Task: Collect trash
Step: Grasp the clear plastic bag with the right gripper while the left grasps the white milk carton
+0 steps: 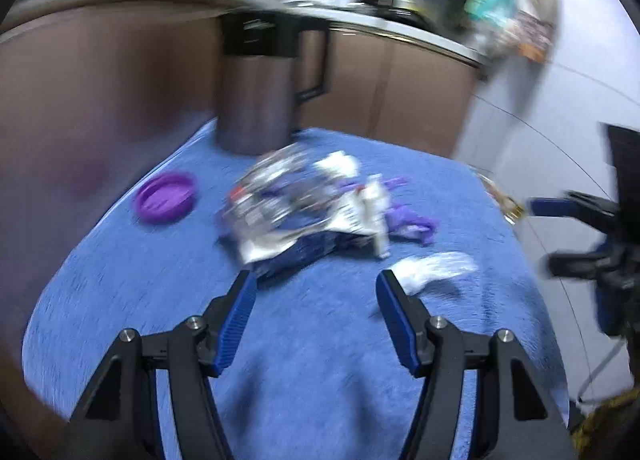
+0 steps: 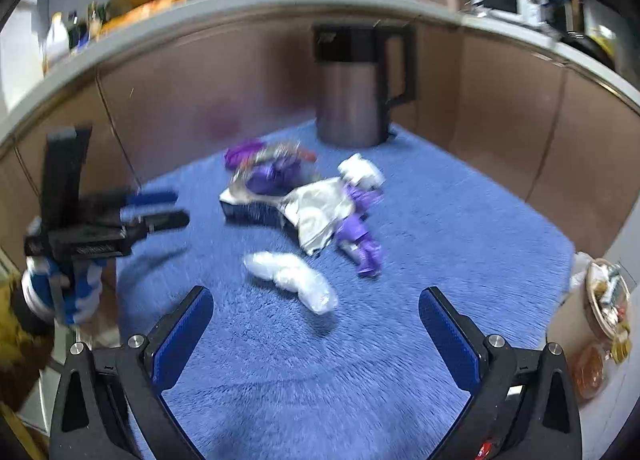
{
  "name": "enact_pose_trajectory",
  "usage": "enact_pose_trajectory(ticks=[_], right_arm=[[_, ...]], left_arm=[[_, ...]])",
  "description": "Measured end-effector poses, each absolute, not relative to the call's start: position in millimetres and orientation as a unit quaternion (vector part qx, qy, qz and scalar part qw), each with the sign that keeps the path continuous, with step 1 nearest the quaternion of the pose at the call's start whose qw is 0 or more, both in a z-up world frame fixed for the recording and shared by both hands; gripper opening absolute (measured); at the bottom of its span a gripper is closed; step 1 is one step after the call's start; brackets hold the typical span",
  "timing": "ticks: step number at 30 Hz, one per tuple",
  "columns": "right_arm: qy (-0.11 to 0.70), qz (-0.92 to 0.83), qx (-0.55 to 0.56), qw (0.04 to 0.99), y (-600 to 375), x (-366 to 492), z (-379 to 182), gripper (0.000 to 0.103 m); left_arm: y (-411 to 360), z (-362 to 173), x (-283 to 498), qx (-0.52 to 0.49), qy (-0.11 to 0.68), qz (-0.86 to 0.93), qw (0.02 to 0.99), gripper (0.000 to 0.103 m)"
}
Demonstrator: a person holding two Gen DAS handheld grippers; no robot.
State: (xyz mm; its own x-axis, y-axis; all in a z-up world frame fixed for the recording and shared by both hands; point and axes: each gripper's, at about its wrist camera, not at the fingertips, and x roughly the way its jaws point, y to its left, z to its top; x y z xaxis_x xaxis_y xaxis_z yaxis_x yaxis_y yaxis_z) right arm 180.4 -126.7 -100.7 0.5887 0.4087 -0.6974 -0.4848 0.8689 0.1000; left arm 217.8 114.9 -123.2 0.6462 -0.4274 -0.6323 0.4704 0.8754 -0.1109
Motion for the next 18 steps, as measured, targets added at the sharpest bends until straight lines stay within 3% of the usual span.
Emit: enact_pose_trajectory(ticks=[7,18], right_arm=[[0.415,0.3,-0.07,0.856,-102.4,217.5,-136.3,0.103],[0.445,0.352,-0.093,0.819,-82.0,256.8,-171.7,0.074]], left_arm=[[66.8,-135.2,264.4,0.163,0.356,-0.3,0.87,0.06],[44.5,-173.7,317.0,0.27,0.415,-0.294,0.818,0.058]])
